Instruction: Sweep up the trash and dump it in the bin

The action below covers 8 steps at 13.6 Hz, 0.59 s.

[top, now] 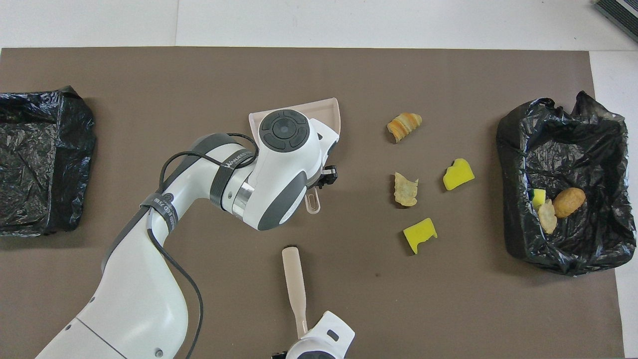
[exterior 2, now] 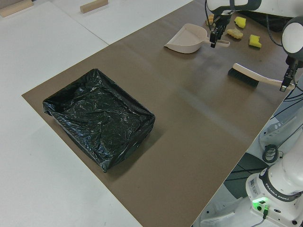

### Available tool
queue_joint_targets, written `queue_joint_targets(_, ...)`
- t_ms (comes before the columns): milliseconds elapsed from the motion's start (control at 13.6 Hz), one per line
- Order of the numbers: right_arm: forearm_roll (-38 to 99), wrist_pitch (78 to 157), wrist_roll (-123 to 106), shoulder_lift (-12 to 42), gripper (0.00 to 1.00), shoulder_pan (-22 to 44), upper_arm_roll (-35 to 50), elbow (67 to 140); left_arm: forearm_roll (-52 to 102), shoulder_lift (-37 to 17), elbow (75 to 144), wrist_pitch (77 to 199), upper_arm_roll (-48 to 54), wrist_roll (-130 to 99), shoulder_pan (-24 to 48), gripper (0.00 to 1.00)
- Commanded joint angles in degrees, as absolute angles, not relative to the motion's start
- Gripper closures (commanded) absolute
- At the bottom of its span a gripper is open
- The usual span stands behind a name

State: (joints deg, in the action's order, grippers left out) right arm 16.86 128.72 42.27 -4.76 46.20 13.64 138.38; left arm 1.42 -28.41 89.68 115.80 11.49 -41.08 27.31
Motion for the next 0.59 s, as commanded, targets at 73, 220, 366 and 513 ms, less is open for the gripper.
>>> queue_joint_targets(73, 14.77, 127.54, 42.71, -6.33, 1.00, 46.32, 13.27, 138.96, 1.32, -27.07, 90.44, 114.17, 11.16, -42.36, 28.03, 0.90)
queue_joint_targets(220, 14.77, 123.95, 43.06, -7.64, 1.00, 45.80, 12.92, 137.99, 1.06, -26.63, 90.35, 114.61, 11.07, -41.32, 27.34, 1.00)
queue_joint_targets(366, 14.68, 119.20, 42.72, -10.44, 1.00, 43.96, 12.48, 137.03, 0.88, -25.49, 90.09, 114.43, 10.72, -38.17, 25.76, 1.00)
queue_joint_targets(513, 14.68, 115.24, 42.01, -12.56, 1.00, 40.18, 12.57, 136.06, 0.62, -24.53, 89.83, 114.70, 10.46, -31.41, 22.87, 1.00)
